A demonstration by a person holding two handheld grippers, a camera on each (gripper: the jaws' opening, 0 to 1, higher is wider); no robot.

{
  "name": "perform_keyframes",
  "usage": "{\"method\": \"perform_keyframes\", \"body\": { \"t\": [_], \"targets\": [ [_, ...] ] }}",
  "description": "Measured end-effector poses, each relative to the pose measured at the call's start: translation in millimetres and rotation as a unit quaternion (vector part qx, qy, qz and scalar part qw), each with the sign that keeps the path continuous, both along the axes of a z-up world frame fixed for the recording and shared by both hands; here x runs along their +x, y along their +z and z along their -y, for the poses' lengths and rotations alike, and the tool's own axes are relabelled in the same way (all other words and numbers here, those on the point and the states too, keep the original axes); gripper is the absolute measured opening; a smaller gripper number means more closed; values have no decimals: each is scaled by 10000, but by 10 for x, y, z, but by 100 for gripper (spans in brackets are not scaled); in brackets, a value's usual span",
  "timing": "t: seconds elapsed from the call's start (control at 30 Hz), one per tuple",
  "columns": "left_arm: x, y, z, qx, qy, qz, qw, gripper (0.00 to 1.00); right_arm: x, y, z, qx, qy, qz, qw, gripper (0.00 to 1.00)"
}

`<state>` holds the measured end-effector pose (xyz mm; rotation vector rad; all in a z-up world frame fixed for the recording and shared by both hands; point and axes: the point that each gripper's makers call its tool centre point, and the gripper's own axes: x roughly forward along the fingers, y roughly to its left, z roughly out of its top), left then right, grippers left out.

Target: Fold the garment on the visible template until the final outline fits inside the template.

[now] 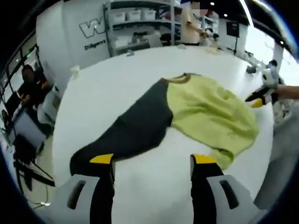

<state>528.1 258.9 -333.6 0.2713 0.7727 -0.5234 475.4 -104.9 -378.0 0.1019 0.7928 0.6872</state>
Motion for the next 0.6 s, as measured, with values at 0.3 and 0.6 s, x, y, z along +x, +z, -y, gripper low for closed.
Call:
{"method": "perform_keyframes", "body": {
  "t": [0.3, 0.6],
  "targets": [
    [-321, -93, 393, -286, -328, 16, 9991, 59, -19, -19, -36, 74, -4, -75, 9999, 31],
    [-663, -278, 786, -60, -889, -78, 9960, 53, -84, -47, -81, 15, 6, -119, 9999, 27]
  ]
}}
